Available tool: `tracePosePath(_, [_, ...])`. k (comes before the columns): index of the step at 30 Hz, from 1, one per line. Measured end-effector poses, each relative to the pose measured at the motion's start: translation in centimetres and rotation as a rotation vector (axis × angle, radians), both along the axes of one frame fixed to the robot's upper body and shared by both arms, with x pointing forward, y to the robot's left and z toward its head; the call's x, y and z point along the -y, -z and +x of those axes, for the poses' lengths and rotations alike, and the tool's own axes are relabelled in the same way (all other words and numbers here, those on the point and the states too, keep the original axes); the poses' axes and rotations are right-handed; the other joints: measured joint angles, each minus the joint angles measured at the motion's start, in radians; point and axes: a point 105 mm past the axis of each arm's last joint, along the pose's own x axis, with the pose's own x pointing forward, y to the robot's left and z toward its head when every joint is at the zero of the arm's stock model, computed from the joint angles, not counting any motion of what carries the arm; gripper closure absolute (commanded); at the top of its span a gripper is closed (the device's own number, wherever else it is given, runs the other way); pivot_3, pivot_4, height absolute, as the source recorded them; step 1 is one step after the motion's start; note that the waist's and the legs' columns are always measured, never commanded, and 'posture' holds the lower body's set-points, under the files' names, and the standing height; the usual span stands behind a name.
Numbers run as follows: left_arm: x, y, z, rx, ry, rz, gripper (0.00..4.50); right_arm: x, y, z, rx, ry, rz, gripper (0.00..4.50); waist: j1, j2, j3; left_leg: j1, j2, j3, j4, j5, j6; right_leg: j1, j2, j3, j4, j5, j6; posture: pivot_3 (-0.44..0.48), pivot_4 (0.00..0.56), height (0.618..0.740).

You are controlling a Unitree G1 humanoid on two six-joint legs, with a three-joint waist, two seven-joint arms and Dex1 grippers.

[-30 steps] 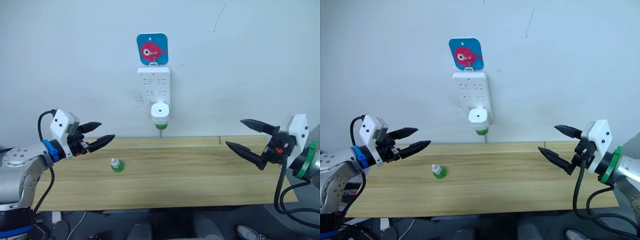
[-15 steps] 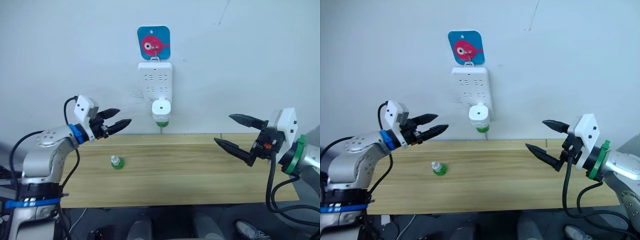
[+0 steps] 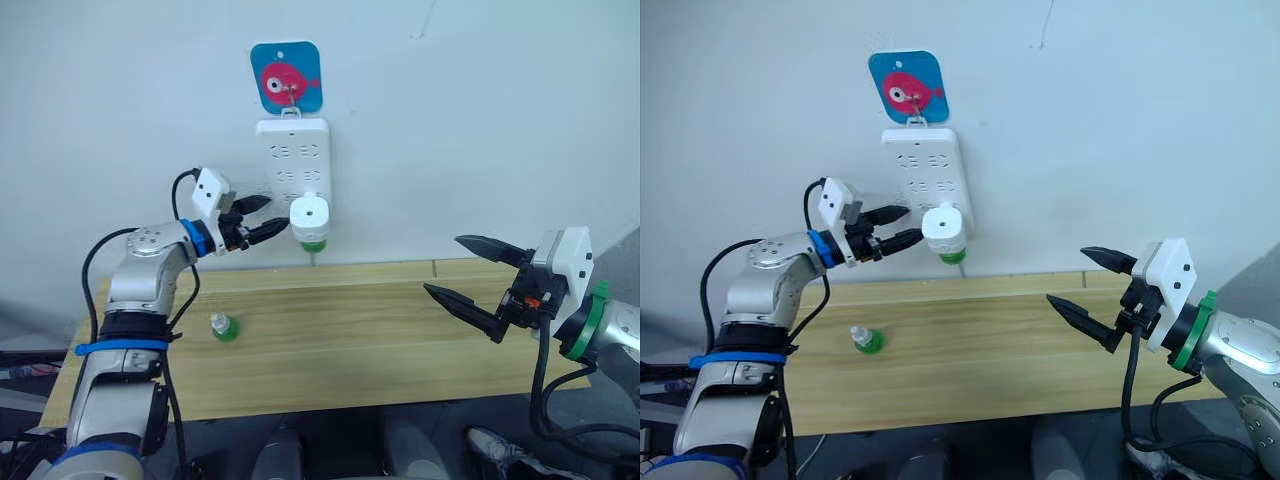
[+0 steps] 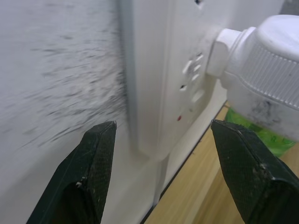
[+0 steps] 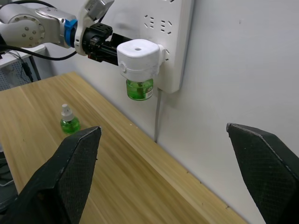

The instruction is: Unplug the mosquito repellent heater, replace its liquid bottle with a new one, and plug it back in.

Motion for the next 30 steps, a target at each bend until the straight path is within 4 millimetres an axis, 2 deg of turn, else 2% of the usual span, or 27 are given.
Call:
tracePosePath(7, [0.7, -0.1, 0.4, -0.006, 0.035, -0.012, 1.12, 0.0, 0.1, 0.0, 0.000, 0.001, 0.002, 0.00, 0.001, 0.000, 0.001, 0.000, 0.000, -0.001, 0.002, 0.000, 0.000, 0.001, 0.000, 0.000, 0.000, 0.002, 0.001, -0.180, 0.186, 0.734])
tracePosePath(15, [1.9, -1.2, 0.4, 0.007, 0.112, -0.007, 1.12, 0.1, 0.3, -0.1, -0.009, 0.004, 0.003, 0.00, 0.000, -0.001, 0.002, 0.000, 0.000, -0.001, 0.001, 0.000, 0.000, 0.000, 0.000, 0.000, 0.000, 0.002, 0.001, -0.188, 0.191, 0.734])
tracePosePath(28, [3.2, -2.7, -0.7, -0.006, 0.206, -0.031, 1.12, 0.1, 0.5, -0.3, -0.016, -0.002, 0.005, 0.00, -0.001, 0.000, 0.004, -0.001, 0.000, -0.001, 0.001, 0.000, 0.000, 0.000, 0.000, 0.000, -0.001, 0.002, 0.001, -0.184, 0.192, 0.734])
tracePosePath(30, [3.2, -2.7, -0.6, -0.010, 0.204, -0.032, 1.48, -0.1, 0.5, -0.2, -0.015, -0.011, 0.005, 0.00, -0.002, -0.001, 0.004, -0.001, 0.000, -0.001, 0.001, 0.000, 0.000, 0.000, 0.000, 0.000, -0.001, 0.002, 0.001, -0.182, 0.193, 0.734])
